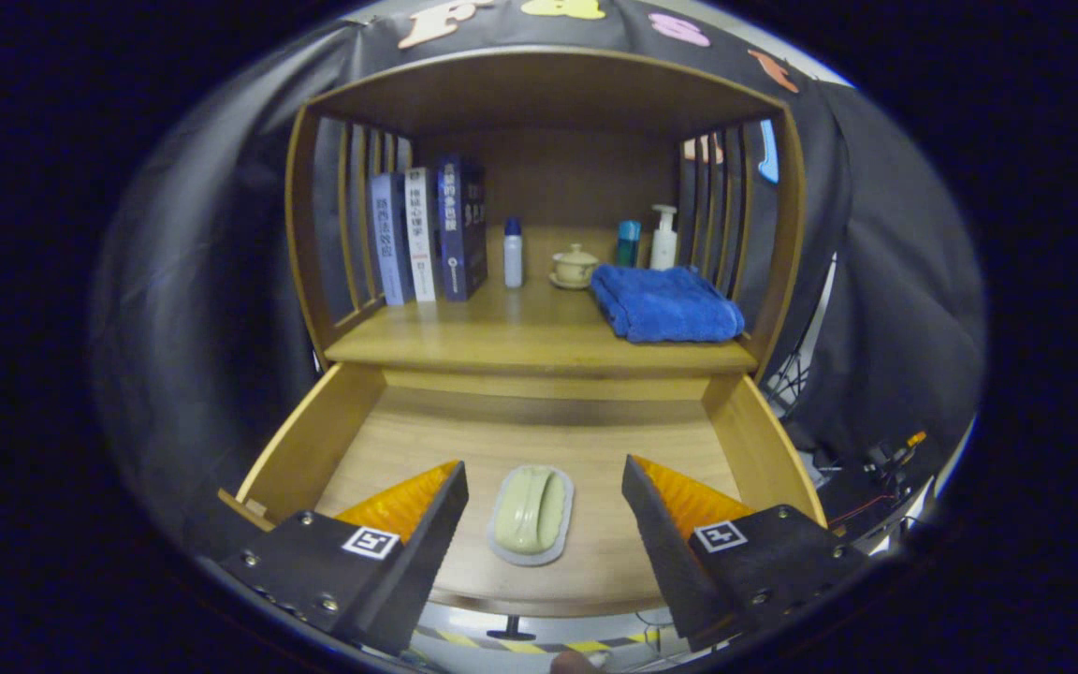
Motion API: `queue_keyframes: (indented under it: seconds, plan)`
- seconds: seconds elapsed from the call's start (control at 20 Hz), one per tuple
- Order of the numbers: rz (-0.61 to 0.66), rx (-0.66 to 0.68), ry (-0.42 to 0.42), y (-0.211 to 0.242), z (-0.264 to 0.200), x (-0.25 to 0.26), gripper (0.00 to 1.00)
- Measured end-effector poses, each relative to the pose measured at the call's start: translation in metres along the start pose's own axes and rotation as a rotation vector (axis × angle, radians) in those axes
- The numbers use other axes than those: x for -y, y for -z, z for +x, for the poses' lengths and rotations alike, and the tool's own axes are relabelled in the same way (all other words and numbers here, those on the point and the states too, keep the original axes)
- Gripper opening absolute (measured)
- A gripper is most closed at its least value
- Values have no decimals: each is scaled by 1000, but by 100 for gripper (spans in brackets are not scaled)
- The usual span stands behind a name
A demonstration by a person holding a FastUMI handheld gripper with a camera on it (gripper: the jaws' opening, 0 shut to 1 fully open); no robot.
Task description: Pull open the drawer, take out the items inside it, and place them on the countertop above the cabinet.
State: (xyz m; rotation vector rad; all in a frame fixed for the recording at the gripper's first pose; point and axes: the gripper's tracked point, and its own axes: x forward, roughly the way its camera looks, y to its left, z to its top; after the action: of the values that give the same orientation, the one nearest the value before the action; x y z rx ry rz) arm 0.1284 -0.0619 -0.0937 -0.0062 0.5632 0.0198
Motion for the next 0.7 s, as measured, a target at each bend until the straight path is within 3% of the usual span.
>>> queue_keyframes:
  seconds: [0.25,0.7]
  plan:
    - [14,-170,-9,26,35,1,99]
    - [61,-282,-13,45,74,-2,99]
